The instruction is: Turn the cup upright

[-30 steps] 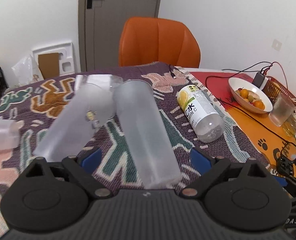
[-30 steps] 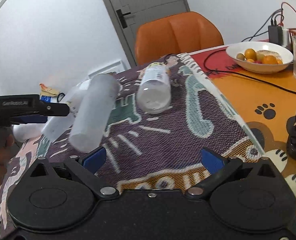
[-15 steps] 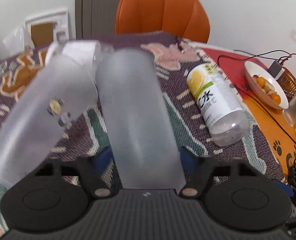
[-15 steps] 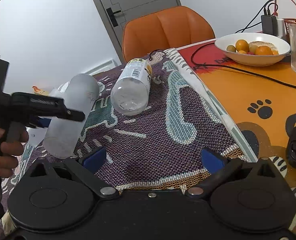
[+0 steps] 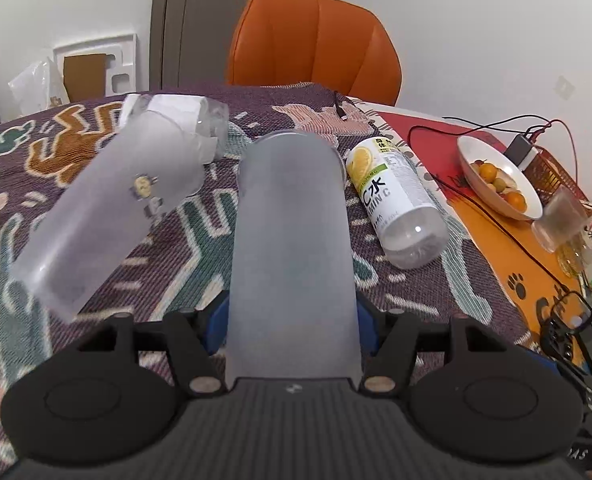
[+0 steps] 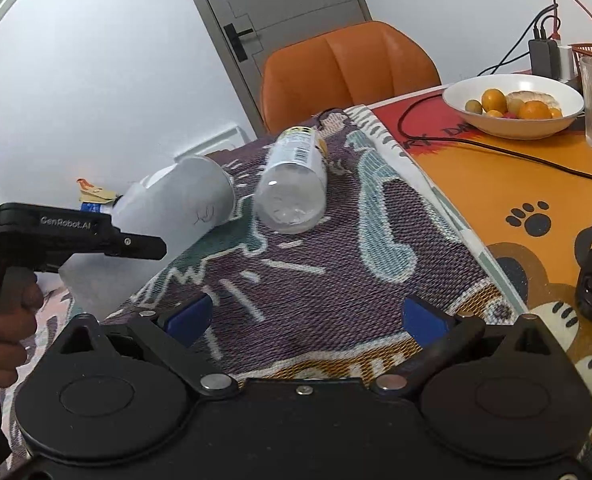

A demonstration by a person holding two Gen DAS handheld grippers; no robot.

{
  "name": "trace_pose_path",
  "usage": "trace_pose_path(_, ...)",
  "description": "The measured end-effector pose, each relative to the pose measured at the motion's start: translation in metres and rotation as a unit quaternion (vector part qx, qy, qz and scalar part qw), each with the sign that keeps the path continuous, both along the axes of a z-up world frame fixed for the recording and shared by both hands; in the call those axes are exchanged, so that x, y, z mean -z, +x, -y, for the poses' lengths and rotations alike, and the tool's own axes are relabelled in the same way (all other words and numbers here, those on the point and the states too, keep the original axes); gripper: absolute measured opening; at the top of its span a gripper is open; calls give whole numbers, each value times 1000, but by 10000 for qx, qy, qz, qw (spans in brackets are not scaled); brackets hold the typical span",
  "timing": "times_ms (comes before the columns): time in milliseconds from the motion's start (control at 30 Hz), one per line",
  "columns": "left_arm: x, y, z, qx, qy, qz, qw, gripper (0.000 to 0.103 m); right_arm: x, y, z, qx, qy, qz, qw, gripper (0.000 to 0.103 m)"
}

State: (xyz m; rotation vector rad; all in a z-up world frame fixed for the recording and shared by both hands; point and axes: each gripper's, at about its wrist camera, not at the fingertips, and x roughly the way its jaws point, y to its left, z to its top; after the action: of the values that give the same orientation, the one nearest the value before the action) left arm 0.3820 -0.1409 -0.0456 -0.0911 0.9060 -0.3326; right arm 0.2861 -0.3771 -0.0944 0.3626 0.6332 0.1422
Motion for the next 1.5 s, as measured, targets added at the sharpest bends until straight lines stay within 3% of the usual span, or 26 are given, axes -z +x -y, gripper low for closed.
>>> trace_pose_path(367,-18,-65,-26,2,-230,122,9997,61,-16,-33,-20,-161,17,113,9998,103)
trace_pose_path(800,-15,-133,-50,-11,-372,97,9993,61,-26,-74,-49,-386,74,129,9991,103)
trace_pose_path(1267,14,-158,-69,-113,-232,-321,9991,62,-23,-89,-71,-603,142,-71,9981,103)
trace_pose_path(1467,9,-160,-71,-85,-130,-315,9994,70,-22,-85,-78,-683,288,-202,9970,103)
trace_pose_path(1500,6,-161,-71,-53,-132,-249,9996,74,-22,-84,-80,-697,323,-213,9968,103)
